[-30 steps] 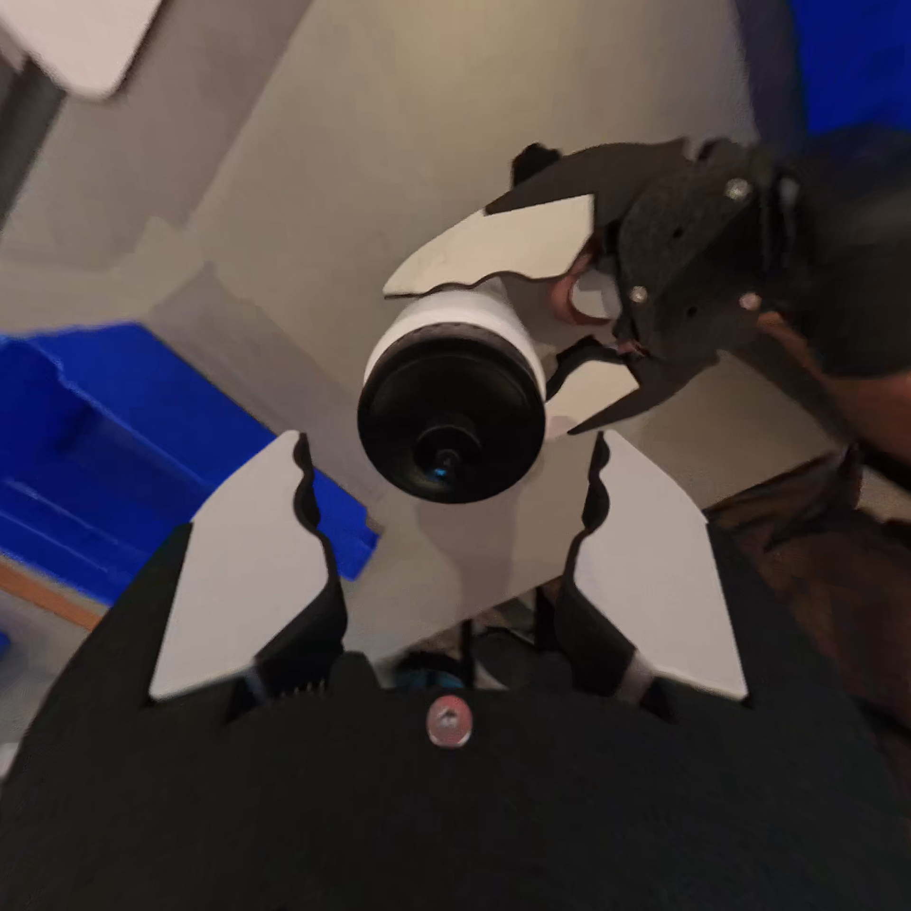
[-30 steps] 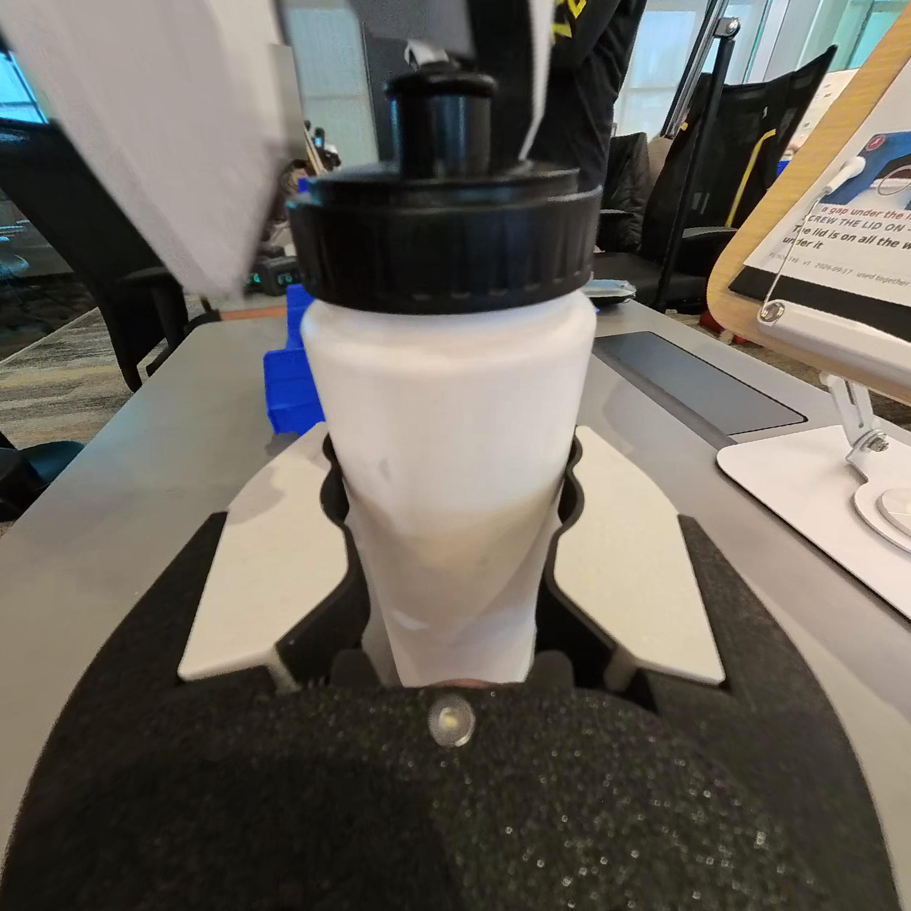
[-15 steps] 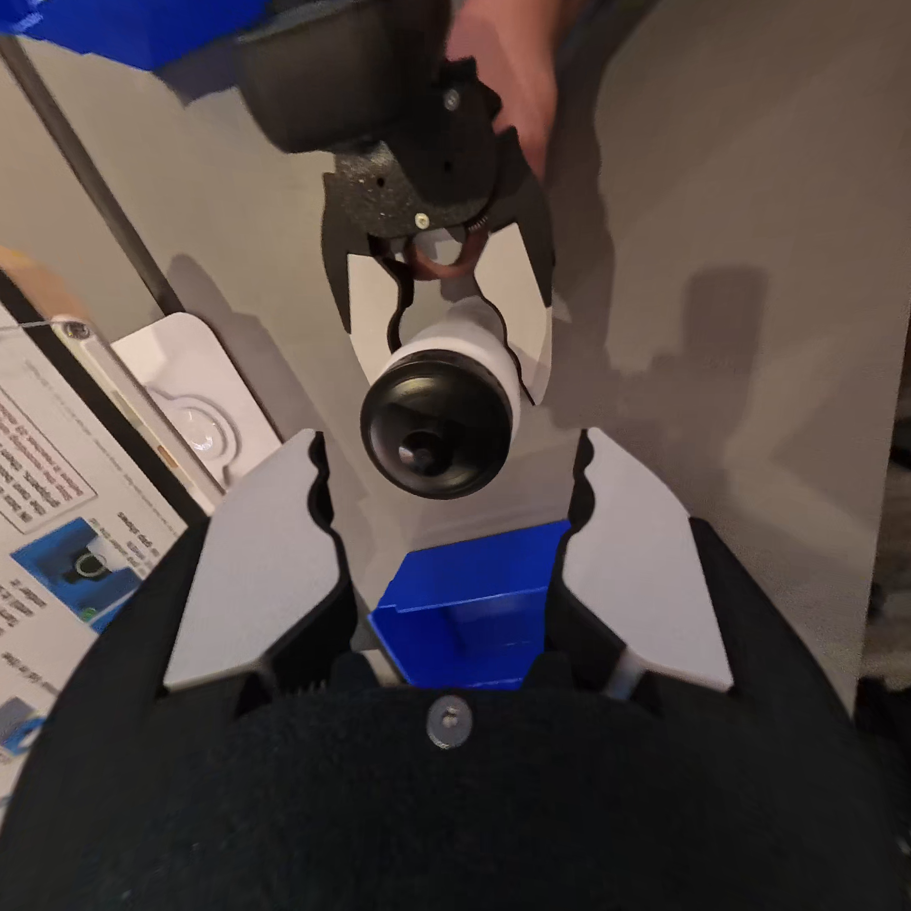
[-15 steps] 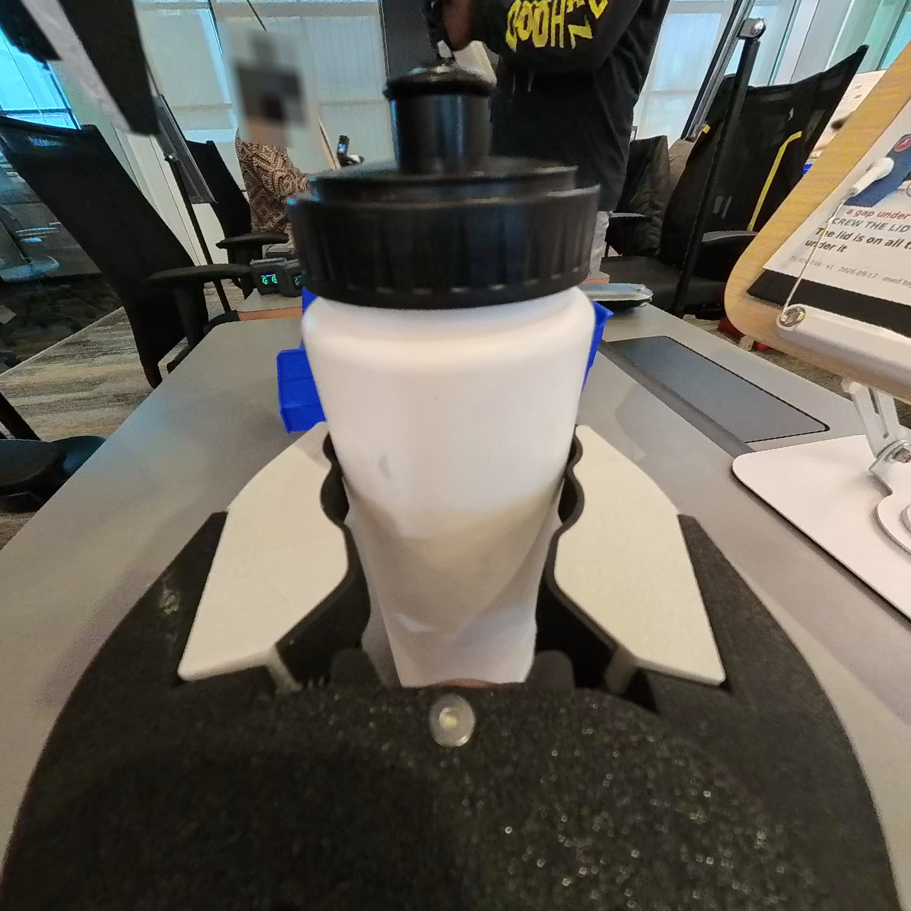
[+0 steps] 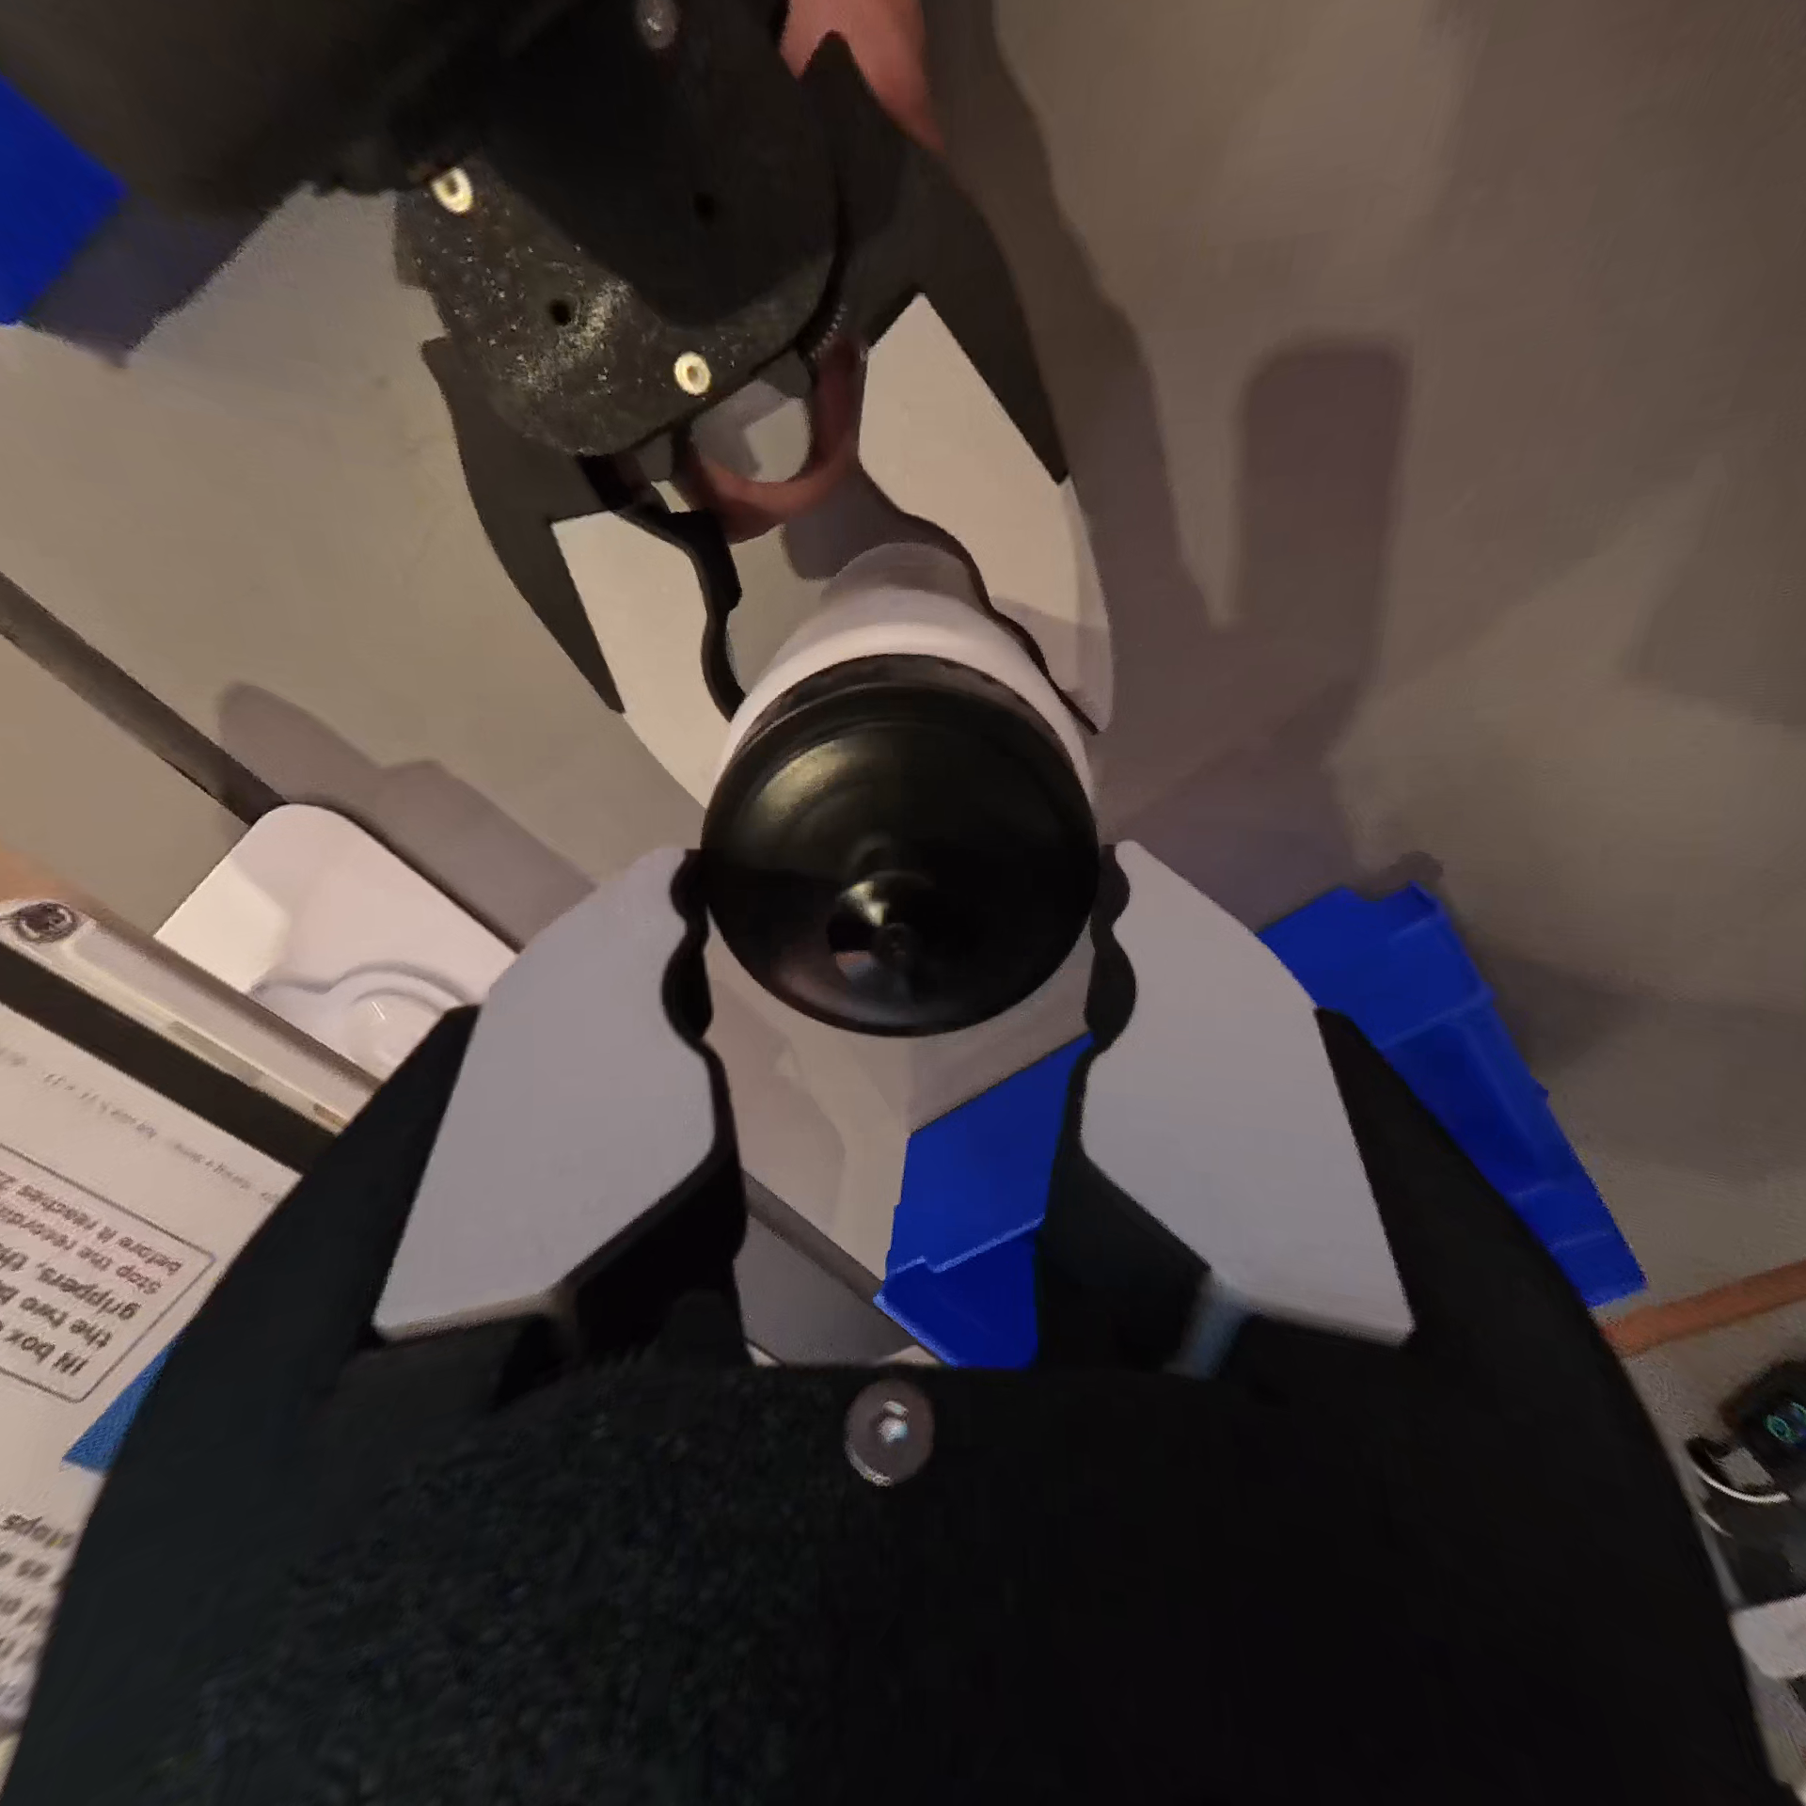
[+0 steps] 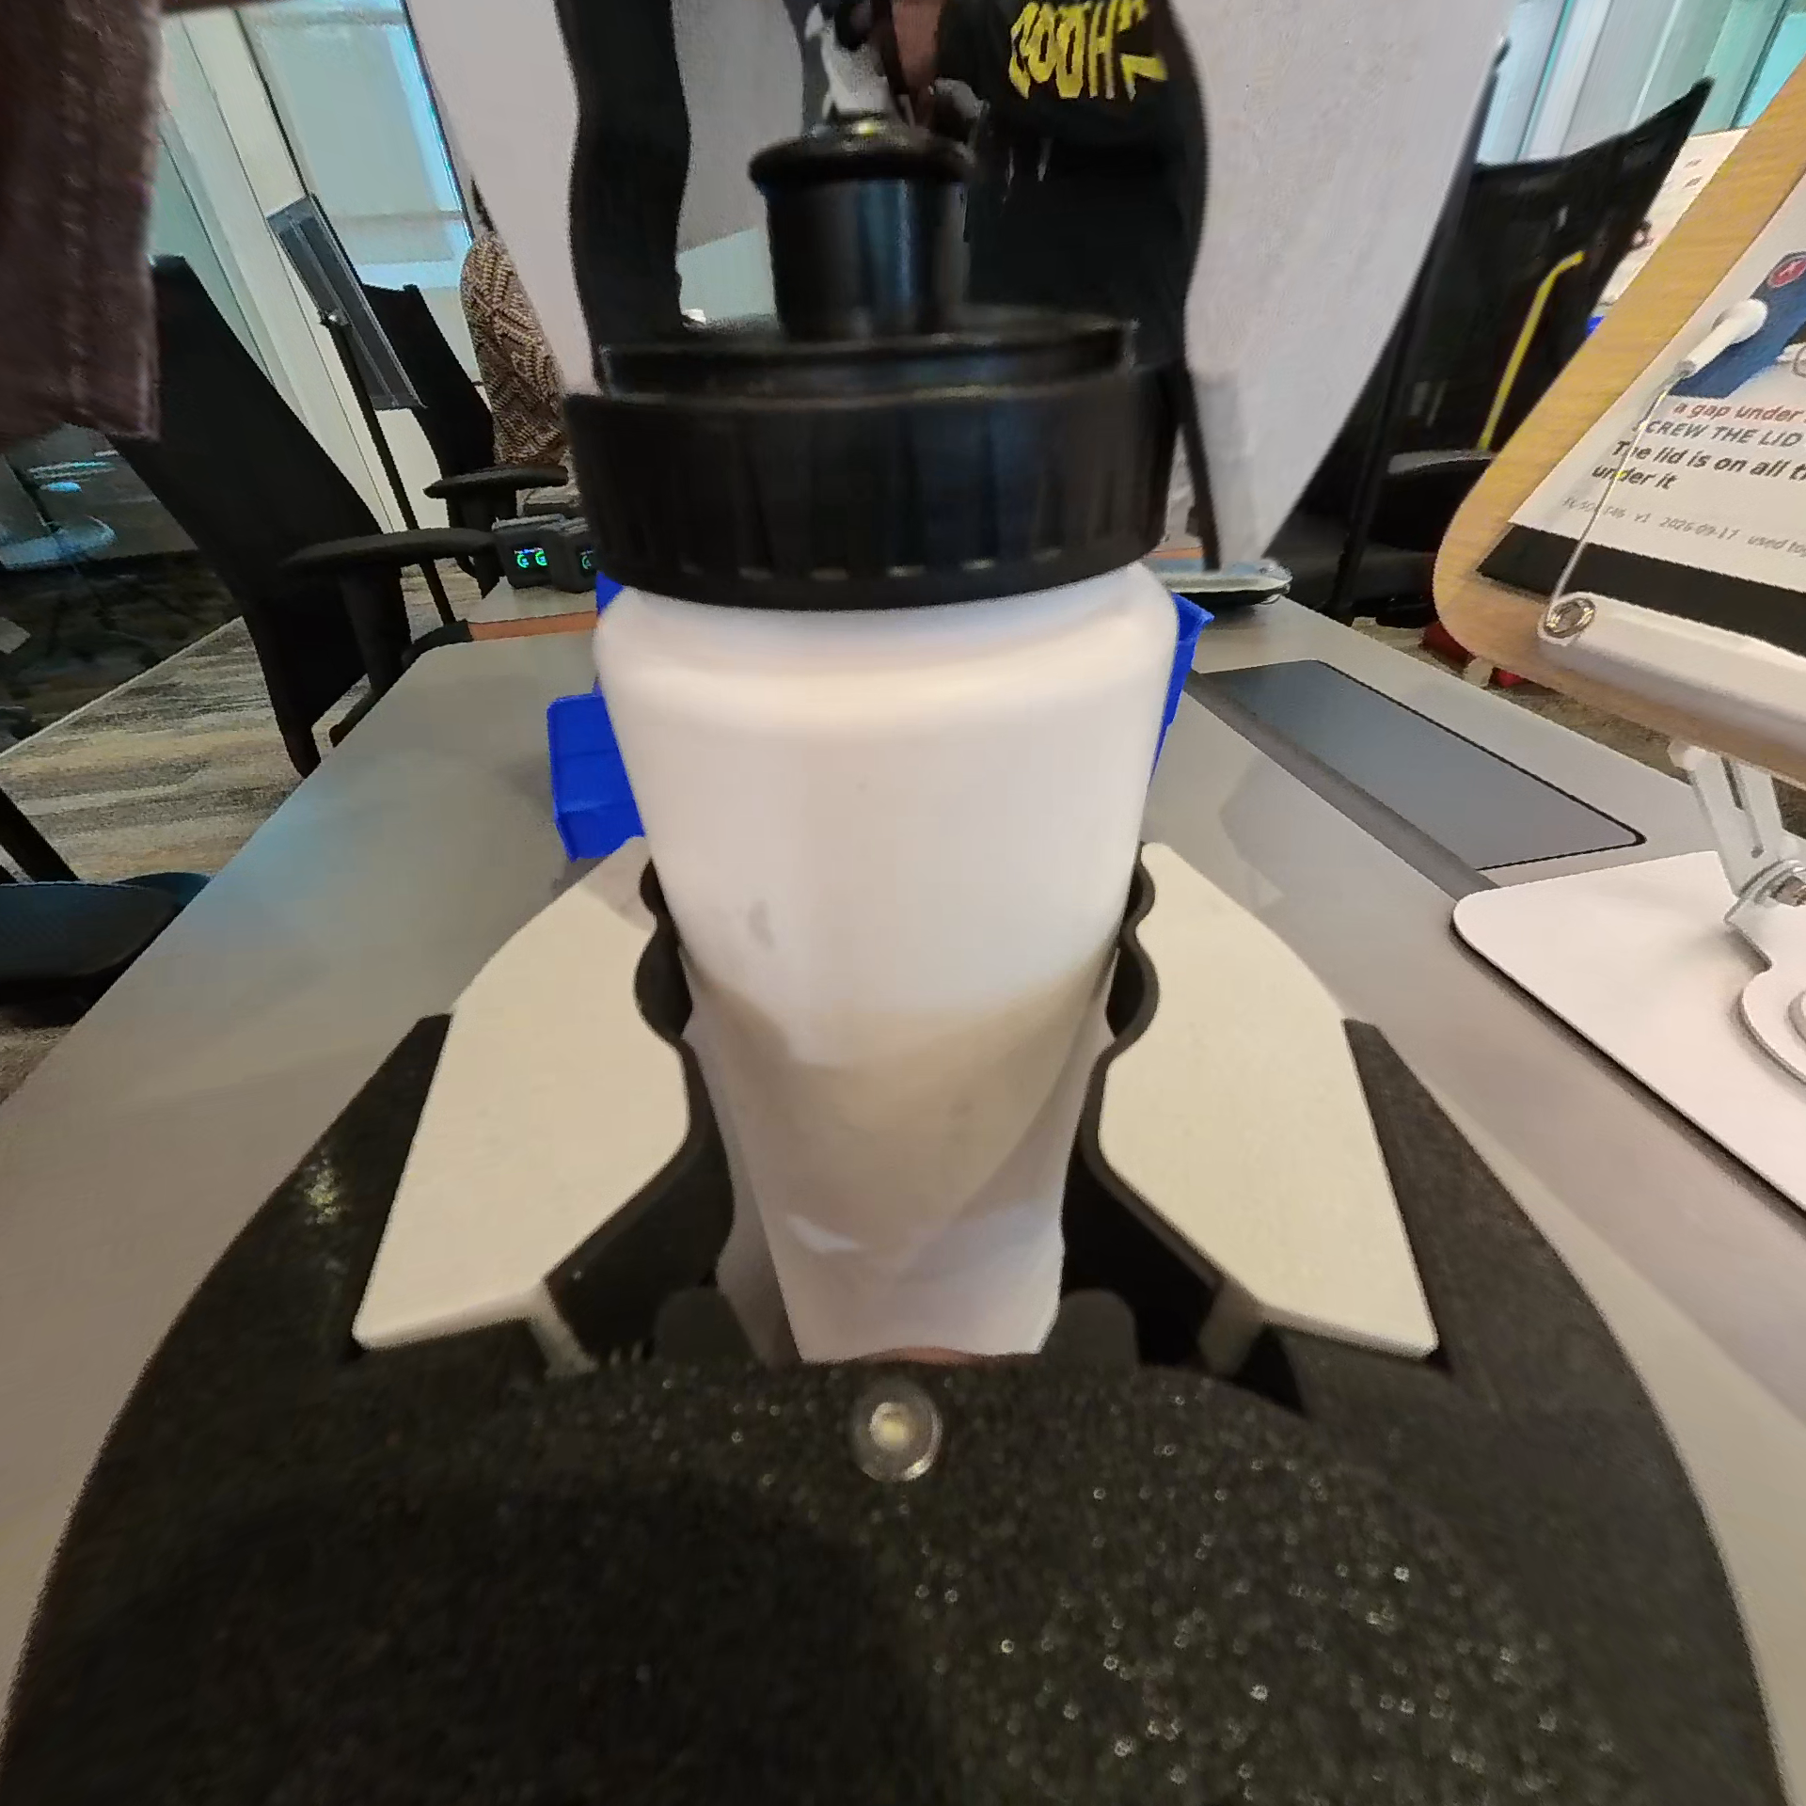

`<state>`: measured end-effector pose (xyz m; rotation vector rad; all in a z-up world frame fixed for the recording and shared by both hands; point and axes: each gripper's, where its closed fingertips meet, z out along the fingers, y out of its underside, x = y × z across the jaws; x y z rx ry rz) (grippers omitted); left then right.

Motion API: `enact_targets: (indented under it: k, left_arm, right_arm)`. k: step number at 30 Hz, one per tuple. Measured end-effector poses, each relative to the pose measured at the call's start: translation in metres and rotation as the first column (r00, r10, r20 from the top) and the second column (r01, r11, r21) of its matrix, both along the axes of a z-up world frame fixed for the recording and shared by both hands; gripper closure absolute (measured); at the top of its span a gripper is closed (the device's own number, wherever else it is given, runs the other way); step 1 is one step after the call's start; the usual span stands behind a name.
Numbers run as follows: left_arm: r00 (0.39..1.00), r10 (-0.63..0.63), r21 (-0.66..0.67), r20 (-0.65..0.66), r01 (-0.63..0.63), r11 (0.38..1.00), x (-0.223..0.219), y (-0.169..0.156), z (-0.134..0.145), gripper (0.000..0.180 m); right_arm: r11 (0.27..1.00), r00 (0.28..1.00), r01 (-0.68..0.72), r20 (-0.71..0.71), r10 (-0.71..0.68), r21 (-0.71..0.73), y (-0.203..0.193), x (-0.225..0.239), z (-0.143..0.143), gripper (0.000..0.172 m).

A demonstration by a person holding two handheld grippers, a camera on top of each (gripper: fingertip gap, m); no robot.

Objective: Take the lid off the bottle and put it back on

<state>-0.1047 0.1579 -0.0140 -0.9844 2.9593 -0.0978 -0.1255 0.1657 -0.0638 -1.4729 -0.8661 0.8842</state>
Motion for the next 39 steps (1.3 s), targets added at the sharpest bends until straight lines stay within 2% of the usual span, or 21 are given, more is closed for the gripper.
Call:
enact_targets:
  k: [4, 8, 11, 14, 17, 23, 29, 31, 32, 33, 34, 36, 39]
  left_arm:
    - [1.0, 0.025, -0.005, 0.011, -0.025, 1.0, -0.001, 0.0, 0.0, 0.106]
    - [0.981, 0.194, -0.014, -0.007, -0.194, 0.981, -0.001, -0.001, 0.0, 0.106]
    - [0.932, 0.363, -0.014, -0.014, -0.363, 0.932, 0.001, -0.003, 0.0, 0.106]
    - [0.849, 0.528, -0.001, -0.008, -0.528, 0.849, 0.003, -0.003, 0.0, 0.106]
    - [0.714, 0.7, 0.0, 0.001, -0.7, 0.714, 0.003, -0.003, 0.0, 0.106]
    - [0.347, 0.937, 0.0, 0.031, -0.938, 0.347, 0.0, -0.004, 0.001, 0.106]
    - [-0.034, 0.998, -0.053, 0.057, -0.998, -0.031, 0.003, -0.003, 0.001, 0.106]
    - [-0.093, 0.993, -0.044, 0.068, -0.995, -0.09, 0.002, -0.004, 0.0, 0.106]
    - [-0.088, 0.994, -0.025, 0.063, -0.996, -0.086, 0.0, -0.006, -0.001, 0.104]
    - [-0.052, 0.998, 0.007, 0.047, -0.999, -0.052, -0.003, -0.01, -0.002, 0.1]
    - [0.011, 0.999, 0.042, 0.033, -0.999, 0.009, -0.007, -0.014, -0.002, 0.094]
    - [0.188, 0.98, 0.056, 0.067, -0.981, 0.184, -0.01, -0.011, 0.004, 0.078]
    - [0.452, 0.881, 0.097, 0.14, -0.892, 0.442, -0.02, -0.002, 0.016, 0.079]
  right_arm:
    - [1.0, 1.0, 0.007, 0.003, -0.007, -0.001, 0.0, -0.001, 0.0, 0.086]
    - [1.0, 1.0, 0.017, 0.013, -0.017, -0.001, 0.0, 0.0, -0.001, 0.086]
    - [1.0, 0.999, 0.027, 0.017, -0.027, -0.004, 0.001, 0.002, -0.001, 0.086]
    - [0.999, 0.999, 0.034, 0.022, -0.034, -0.003, 0.001, 0.003, -0.001, 0.087]
    - [0.999, 0.999, 0.044, 0.02, -0.044, -0.001, 0.002, 0.003, -0.001, 0.087]
    - [0.998, 0.997, 0.064, 0.035, -0.064, 0.007, 0.003, 0.001, -0.001, 0.087]
    - [0.997, 0.997, 0.073, 0.038, -0.073, 0.003, 0.005, 0.002, -0.002, 0.087]
    - [0.997, 0.997, 0.072, 0.038, -0.072, 0.003, 0.004, 0.002, -0.002, 0.086]
    - [0.997, 0.997, 0.072, 0.037, -0.072, 0.001, 0.005, 0.001, -0.002, 0.086]
    - [0.997, 0.997, 0.072, 0.038, -0.072, 0.001, 0.005, 0.001, -0.002, 0.086]
    - [0.997, 0.997, 0.073, 0.037, -0.072, 0.001, 0.005, 0.001, -0.002, 0.086]
    - [0.998, 0.997, 0.069, 0.033, -0.069, 0.001, 0.004, 0.002, -0.001, 0.086]
    - [0.998, 0.998, 0.061, 0.027, -0.061, 0.0, 0.004, 0.002, -0.001, 0.086]
